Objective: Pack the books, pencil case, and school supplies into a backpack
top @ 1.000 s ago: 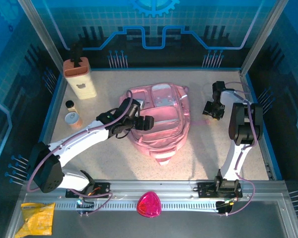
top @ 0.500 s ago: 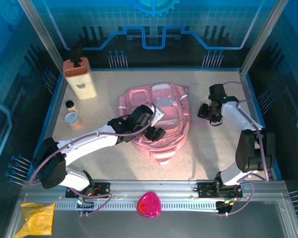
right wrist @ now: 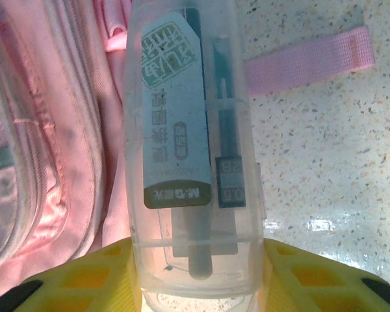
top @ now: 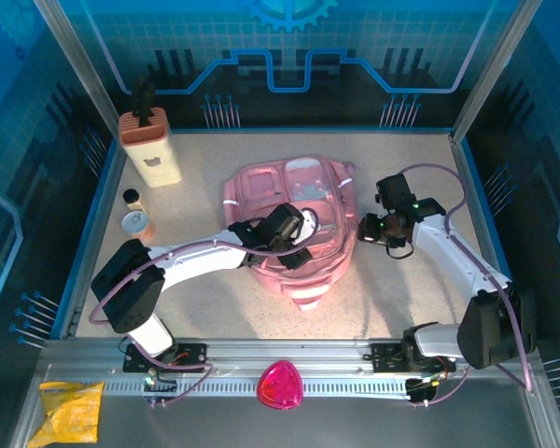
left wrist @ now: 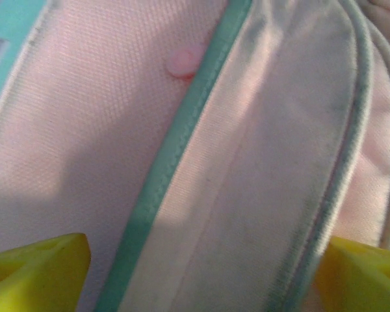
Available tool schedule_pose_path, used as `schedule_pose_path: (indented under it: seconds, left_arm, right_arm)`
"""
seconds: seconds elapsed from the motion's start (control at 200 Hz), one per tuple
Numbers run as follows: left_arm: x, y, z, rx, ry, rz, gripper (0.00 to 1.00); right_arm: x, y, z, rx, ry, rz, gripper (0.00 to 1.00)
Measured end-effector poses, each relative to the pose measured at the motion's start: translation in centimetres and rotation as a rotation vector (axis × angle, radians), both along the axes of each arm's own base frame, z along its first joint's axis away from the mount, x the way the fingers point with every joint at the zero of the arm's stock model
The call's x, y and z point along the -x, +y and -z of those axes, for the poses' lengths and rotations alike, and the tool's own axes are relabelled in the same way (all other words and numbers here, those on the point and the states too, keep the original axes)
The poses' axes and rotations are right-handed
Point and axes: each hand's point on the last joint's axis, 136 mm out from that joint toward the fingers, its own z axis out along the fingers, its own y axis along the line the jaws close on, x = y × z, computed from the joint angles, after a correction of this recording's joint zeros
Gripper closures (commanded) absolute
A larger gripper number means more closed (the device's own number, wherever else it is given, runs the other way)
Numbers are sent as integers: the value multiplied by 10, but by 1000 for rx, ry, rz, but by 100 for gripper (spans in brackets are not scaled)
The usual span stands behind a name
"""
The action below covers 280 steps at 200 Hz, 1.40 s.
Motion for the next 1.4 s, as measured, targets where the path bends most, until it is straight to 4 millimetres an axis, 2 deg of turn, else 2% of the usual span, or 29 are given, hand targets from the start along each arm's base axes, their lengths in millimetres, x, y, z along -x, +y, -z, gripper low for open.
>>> schedule_pose_path:
  seconds: [0.095, 0.29, 0.415, 0.445, 0.66, 0.86, 1.046, 1.171, 1.216, 1.261, 1.401]
  left_arm:
    - [-8, -1, -10, 10, -20, 0, 32]
    - [-22, 0, -28, 53, -20, -4, 64]
    - [-26, 0, -36, 68, -15, -12, 96]
    - [-26, -1, -39, 75, -11, -18, 100]
    - [-26, -8, -58, 185, 60, -118, 100]
    - [-14, -30, -68, 310, 137, -197, 100]
    - [-12, -49, -81, 433, 191, -257, 100]
    - [-13, -54, -83, 500, 230, -314, 100]
    - [-14, -55, -83, 517, 241, -332, 100]
    - [-15, -56, -83, 532, 248, -345, 100]
    - [-19, -55, -83, 560, 260, -384, 100]
  right_arm:
    - [11, 7, -2, 2, 5, -25, 56]
    - [32, 28, -3, -3, 24, -93, 56]
    - [45, 43, -2, -1, 45, -141, 57]
    - [48, 47, -2, -2, 48, -152, 57]
    - [60, 68, -5, -24, 59, -173, 56]
    - [49, 81, -22, -60, 17, -177, 56]
    - [46, 83, -36, -84, -25, -182, 55]
    - [46, 85, -35, -97, -13, -182, 54]
    - [45, 88, -34, -106, -11, -179, 52]
    - [41, 92, -33, -123, -14, -175, 44]
    - [30, 112, -29, -199, -10, -185, 33]
